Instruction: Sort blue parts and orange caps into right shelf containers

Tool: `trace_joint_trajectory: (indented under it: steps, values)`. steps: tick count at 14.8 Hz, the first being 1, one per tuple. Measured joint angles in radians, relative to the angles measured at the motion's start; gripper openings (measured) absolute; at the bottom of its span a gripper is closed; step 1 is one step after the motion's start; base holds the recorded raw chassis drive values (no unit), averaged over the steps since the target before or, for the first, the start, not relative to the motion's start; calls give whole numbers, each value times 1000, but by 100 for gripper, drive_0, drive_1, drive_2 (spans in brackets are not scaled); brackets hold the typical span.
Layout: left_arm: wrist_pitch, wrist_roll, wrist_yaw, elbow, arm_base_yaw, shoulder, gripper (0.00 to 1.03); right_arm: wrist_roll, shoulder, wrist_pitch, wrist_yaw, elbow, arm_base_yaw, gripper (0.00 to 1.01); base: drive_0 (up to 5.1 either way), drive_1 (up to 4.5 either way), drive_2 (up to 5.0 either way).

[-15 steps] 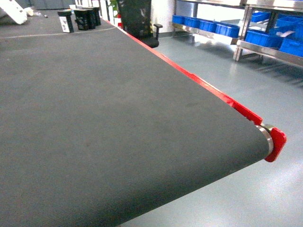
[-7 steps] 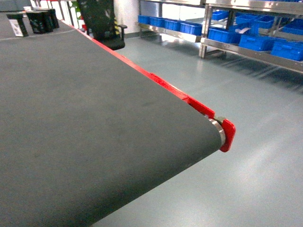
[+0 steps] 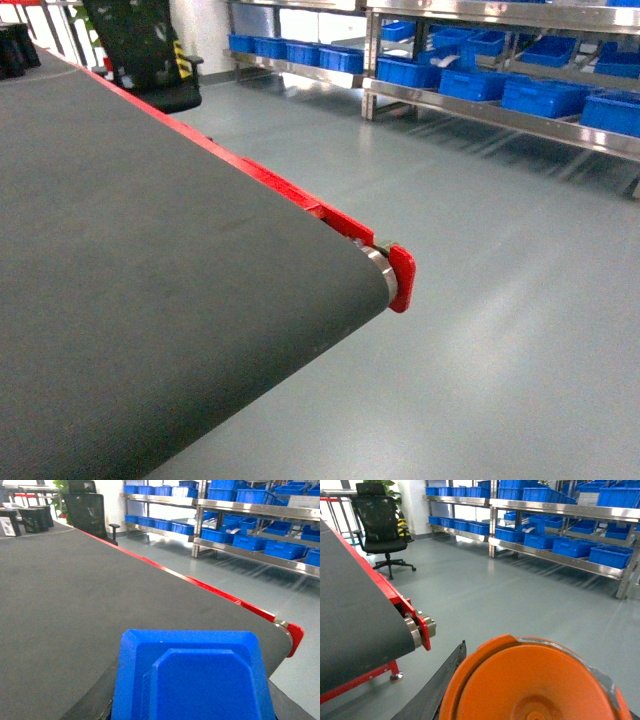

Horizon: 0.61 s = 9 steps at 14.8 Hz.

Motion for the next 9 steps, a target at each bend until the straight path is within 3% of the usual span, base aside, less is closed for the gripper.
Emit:
trace_joint_trajectory:
  steps: [9]
  values:
    - [0, 0, 0, 0, 0, 0, 42, 0, 0, 0, 0, 0, 0, 44, -162, -162, -162]
